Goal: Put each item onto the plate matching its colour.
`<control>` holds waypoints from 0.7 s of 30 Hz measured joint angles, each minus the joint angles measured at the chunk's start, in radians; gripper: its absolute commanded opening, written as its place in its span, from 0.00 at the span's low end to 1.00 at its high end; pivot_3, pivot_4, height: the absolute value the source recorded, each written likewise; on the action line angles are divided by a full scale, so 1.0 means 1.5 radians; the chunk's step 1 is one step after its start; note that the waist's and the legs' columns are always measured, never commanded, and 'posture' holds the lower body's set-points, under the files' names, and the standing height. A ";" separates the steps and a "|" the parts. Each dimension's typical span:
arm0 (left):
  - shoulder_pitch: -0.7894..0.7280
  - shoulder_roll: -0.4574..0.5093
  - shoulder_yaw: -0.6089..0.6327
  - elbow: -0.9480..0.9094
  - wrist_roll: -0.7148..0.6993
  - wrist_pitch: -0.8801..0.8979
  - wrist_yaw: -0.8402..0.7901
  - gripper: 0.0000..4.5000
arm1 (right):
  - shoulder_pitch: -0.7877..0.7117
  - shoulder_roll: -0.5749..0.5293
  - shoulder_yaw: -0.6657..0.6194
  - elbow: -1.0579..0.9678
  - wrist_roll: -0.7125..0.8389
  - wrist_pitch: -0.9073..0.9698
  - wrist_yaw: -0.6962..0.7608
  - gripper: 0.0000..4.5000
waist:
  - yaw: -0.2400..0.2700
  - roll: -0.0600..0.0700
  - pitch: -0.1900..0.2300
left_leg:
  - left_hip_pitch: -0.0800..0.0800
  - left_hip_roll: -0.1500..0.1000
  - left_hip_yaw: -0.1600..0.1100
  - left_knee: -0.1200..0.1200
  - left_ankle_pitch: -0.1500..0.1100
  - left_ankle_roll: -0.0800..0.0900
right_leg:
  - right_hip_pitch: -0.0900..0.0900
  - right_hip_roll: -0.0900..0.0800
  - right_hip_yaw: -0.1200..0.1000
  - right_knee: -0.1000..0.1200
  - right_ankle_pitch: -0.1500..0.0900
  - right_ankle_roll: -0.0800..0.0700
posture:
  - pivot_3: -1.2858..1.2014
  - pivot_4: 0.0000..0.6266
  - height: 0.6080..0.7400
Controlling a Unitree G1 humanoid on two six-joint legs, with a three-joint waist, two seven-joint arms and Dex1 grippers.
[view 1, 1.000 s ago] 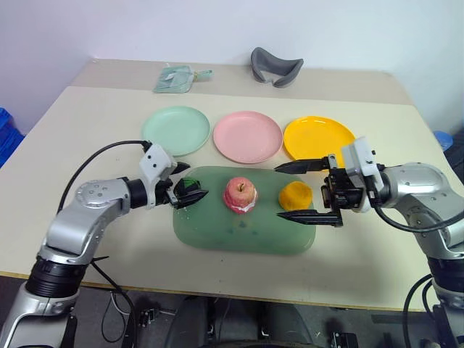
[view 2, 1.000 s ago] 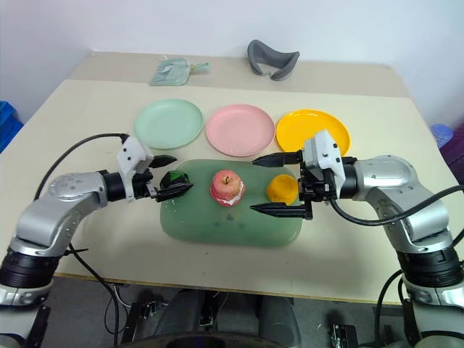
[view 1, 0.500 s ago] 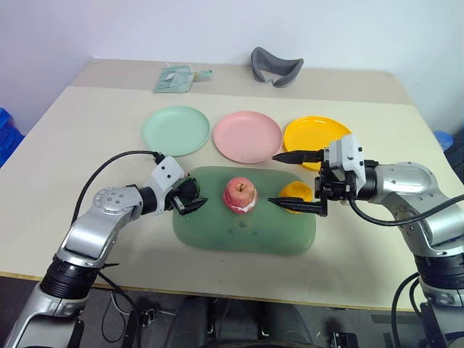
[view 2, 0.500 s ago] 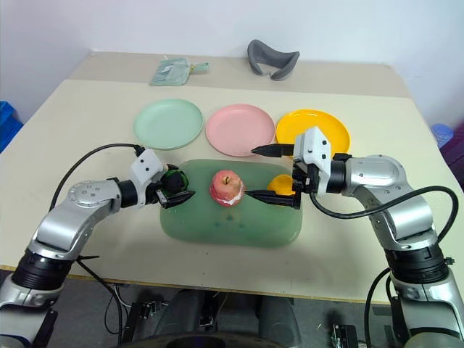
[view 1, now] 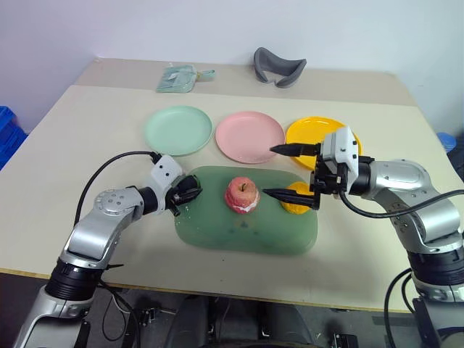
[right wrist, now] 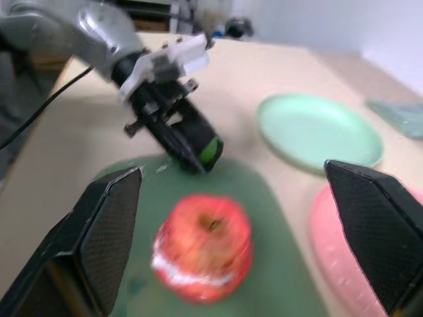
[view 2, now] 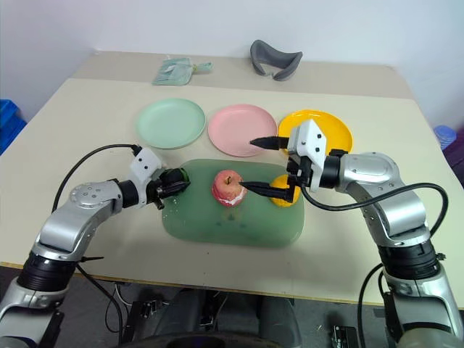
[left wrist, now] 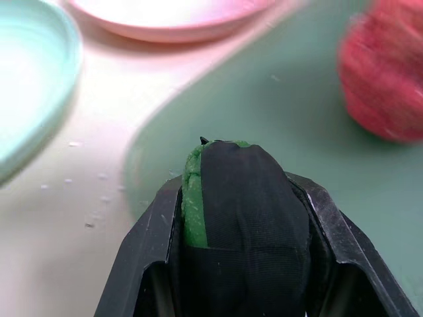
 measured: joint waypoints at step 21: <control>-0.375 -0.218 0.119 0.604 0.110 -0.243 0.353 0.96 | -0.078 0.170 0.043 0.109 -0.133 0.000 -0.216 1.00 | -0.001 -0.001 0.000 | -0.001 0.000 0.001 0.000 0.000 -0.001 | -0.001 0.001 -0.001 0.001 0.000 0.001 | 0.52 0.24 1.00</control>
